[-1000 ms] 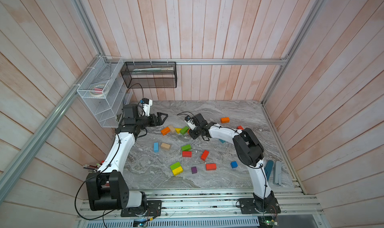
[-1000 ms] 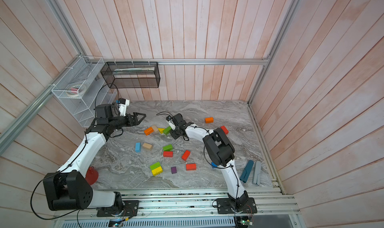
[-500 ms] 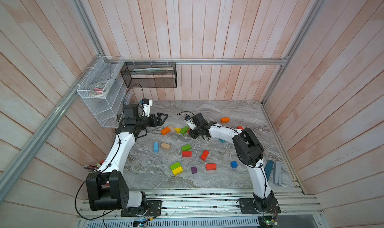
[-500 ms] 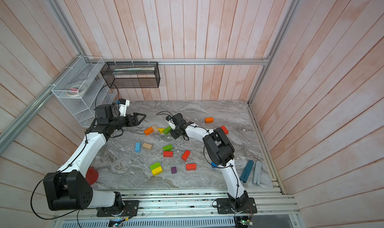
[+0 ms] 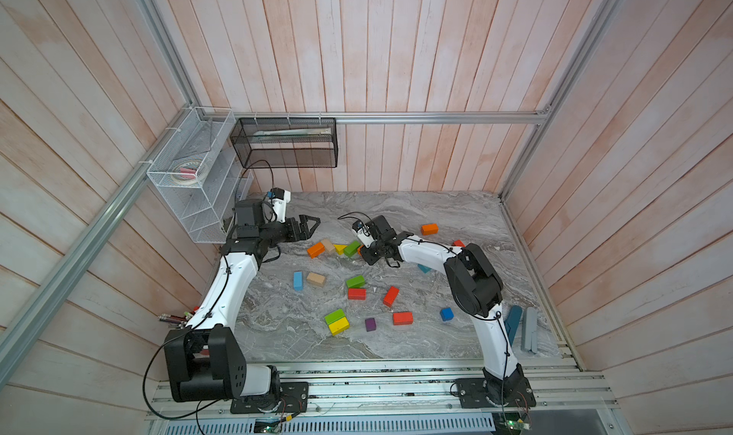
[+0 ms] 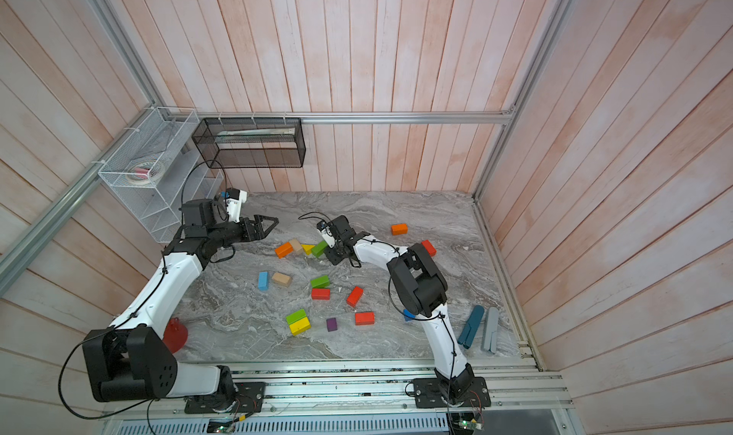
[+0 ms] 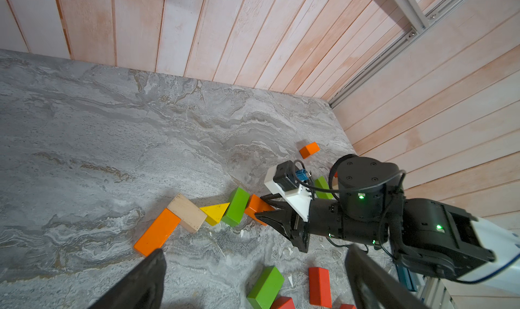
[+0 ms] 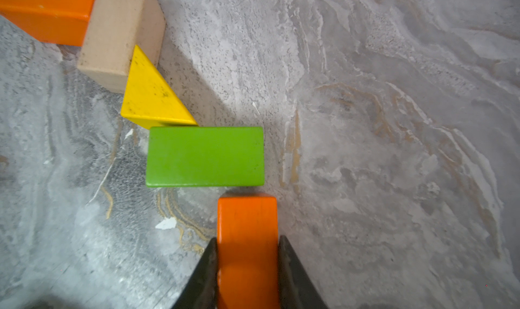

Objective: Assemble a heart with building blocks
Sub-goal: Assemble the building block at the center of the board.

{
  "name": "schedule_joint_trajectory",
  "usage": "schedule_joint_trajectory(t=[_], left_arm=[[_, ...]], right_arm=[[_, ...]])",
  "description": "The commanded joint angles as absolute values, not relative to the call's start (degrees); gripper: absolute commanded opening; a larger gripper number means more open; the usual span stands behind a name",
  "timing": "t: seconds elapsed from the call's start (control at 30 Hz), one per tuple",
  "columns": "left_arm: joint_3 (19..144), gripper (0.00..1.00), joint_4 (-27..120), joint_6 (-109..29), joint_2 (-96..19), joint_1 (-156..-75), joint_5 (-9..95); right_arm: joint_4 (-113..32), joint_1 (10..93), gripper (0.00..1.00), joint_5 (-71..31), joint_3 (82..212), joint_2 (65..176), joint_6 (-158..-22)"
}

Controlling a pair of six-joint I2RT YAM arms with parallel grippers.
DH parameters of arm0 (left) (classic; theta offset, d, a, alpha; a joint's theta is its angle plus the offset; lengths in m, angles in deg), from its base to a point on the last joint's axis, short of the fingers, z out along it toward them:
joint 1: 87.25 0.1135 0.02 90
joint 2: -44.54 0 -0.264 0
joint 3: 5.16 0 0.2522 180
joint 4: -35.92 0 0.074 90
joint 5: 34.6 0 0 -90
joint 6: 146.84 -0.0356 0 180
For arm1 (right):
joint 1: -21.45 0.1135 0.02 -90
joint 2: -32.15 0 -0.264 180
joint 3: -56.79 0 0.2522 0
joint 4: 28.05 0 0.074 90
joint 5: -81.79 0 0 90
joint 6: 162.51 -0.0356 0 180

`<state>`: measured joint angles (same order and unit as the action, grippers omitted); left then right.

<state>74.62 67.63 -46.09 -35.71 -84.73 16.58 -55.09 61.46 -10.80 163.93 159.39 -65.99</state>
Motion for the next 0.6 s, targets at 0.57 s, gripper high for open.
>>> schedule_joint_trajectory(t=[0.57], left_arm=[[73.94,1.00,66.51,-46.27,-35.71,-84.44,15.68]], right_arm=[[-56.32,61.25,0.26,-13.56,164.28,161.80,-65.12]])
